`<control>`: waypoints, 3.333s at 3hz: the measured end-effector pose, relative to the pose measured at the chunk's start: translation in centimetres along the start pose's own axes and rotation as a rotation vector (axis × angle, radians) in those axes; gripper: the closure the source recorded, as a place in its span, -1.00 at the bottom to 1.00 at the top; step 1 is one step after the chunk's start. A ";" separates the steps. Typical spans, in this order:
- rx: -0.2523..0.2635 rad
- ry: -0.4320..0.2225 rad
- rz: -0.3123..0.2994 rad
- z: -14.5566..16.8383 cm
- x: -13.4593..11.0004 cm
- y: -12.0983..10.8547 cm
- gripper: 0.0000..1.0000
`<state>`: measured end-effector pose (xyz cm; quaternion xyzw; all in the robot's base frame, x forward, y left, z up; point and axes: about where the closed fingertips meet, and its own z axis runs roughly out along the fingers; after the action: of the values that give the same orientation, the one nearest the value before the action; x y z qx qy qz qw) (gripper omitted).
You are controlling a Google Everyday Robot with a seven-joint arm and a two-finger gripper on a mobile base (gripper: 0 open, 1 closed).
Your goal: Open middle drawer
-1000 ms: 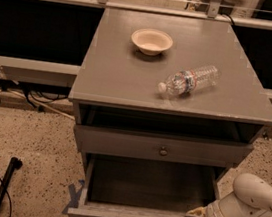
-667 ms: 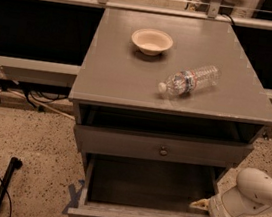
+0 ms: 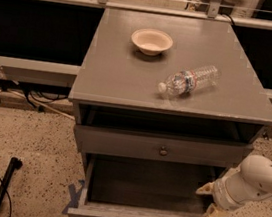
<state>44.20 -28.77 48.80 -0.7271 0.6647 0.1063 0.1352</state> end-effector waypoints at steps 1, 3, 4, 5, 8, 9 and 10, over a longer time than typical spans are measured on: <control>0.043 -0.006 0.020 0.1 -0.5 -1.9 0.23; 0.040 -0.080 0.086 7.9 -2.4 -4.7 1.00; -0.005 -0.113 0.133 11.6 -2.8 -4.2 1.00; -0.057 -0.145 0.148 13.2 -3.9 -2.3 1.00; -0.191 -0.230 0.131 10.9 -5.2 3.8 1.00; -0.191 -0.230 0.131 11.0 -5.3 3.7 1.00; -0.191 -0.230 0.132 11.0 -5.3 3.7 1.00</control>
Offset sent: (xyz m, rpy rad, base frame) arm 0.0610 0.0660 -0.0752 0.1243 -0.0139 -0.0978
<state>40.32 -20.43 40.03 -0.6746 0.6779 0.2600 0.1334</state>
